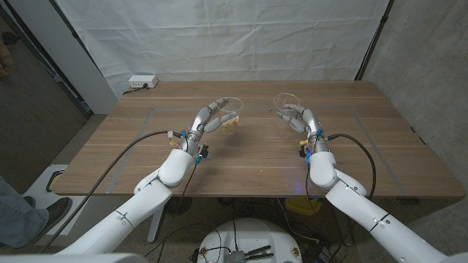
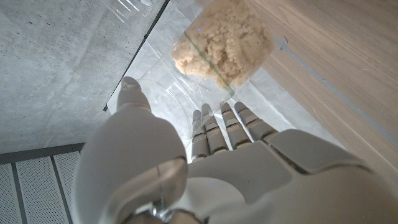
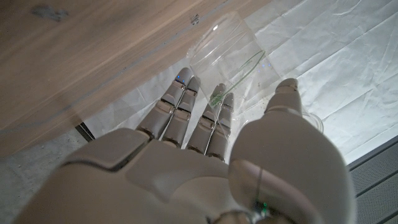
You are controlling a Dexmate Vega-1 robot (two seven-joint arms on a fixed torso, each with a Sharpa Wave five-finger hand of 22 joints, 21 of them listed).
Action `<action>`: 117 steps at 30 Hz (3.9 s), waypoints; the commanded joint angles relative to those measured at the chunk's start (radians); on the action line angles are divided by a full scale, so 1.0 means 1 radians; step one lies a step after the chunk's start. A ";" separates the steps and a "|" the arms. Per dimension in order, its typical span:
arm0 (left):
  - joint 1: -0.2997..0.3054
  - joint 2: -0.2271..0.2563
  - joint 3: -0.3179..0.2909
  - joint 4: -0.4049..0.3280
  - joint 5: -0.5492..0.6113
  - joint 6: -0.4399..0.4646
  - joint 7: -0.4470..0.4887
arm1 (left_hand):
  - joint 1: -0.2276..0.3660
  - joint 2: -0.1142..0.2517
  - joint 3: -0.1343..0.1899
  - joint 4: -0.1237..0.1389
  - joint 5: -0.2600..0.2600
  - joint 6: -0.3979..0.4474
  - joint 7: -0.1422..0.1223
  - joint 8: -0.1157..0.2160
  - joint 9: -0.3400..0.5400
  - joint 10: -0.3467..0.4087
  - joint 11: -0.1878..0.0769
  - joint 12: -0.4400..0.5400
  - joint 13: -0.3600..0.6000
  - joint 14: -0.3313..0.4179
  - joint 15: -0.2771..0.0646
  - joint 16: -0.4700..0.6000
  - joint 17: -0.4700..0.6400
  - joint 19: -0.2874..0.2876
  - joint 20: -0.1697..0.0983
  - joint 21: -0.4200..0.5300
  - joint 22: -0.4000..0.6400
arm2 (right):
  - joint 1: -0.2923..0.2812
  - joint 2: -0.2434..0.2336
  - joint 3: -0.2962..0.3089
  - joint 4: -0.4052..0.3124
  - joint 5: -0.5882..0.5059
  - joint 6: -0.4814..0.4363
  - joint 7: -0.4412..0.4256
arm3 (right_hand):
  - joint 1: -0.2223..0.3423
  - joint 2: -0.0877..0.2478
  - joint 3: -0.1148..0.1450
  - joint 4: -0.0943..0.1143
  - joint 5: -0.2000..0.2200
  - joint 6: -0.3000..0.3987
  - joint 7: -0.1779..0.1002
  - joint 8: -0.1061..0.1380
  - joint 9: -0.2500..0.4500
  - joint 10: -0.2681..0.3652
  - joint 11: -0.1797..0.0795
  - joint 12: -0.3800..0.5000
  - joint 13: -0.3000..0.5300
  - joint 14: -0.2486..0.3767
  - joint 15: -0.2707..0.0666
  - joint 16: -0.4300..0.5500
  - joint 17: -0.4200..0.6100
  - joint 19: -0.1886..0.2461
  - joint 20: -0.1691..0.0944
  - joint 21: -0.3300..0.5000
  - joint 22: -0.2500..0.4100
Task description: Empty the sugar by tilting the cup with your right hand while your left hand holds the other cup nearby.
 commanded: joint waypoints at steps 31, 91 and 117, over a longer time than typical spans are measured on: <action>-0.045 -0.032 0.023 0.101 -0.026 -0.011 -0.043 | 0.019 -0.022 -0.016 -0.017 0.015 -0.033 -0.038 0.002 0.007 -0.030 -0.029 -0.007 0.003 -0.042 -0.056 -0.002 0.002 -0.093 0.012 -0.014 0.004 | 0.025 0.049 -0.052 0.160 0.007 0.007 -0.105 | 0.002 0.003 0.028 0.024 -0.011 -0.019 -0.034 -0.007 0.003 -0.037 -0.023 -0.022 0.006 -0.058 -0.105 -0.009 0.004 -0.049 -0.074 -0.018 0.004; -0.033 -0.019 0.018 0.074 -0.025 0.013 -0.042 | 0.012 -0.018 -0.030 -0.007 0.021 -0.030 -0.041 0.007 0.007 -0.030 -0.036 -0.003 0.003 -0.044 -0.059 0.002 0.003 -0.107 0.019 -0.005 0.004 | 0.026 0.015 -0.062 0.143 0.007 -0.072 -0.045 | -0.122 -0.083 -0.047 0.061 0.014 -0.217 -0.023 -0.028 0.001 -0.257 0.002 -0.068 0.012 -0.220 -0.035 -0.009 0.008 -0.185 0.022 -0.053 -0.001; -0.102 -0.039 0.054 0.179 -0.014 0.014 -0.090 | 0.015 -0.047 -0.054 -0.012 0.032 -0.096 -0.052 -0.009 0.008 -0.085 -0.045 -0.015 0.003 -0.122 -0.054 -0.013 0.002 -0.200 0.048 -0.025 0.003 | 0.008 0.013 -0.054 0.115 0.018 -0.103 -0.041 | -0.160 -0.107 -0.074 0.073 0.040 -0.300 -0.001 -0.026 0.000 -0.357 0.028 -0.069 0.013 -0.301 -0.003 -0.010 0.009 -0.254 0.066 -0.059 -0.002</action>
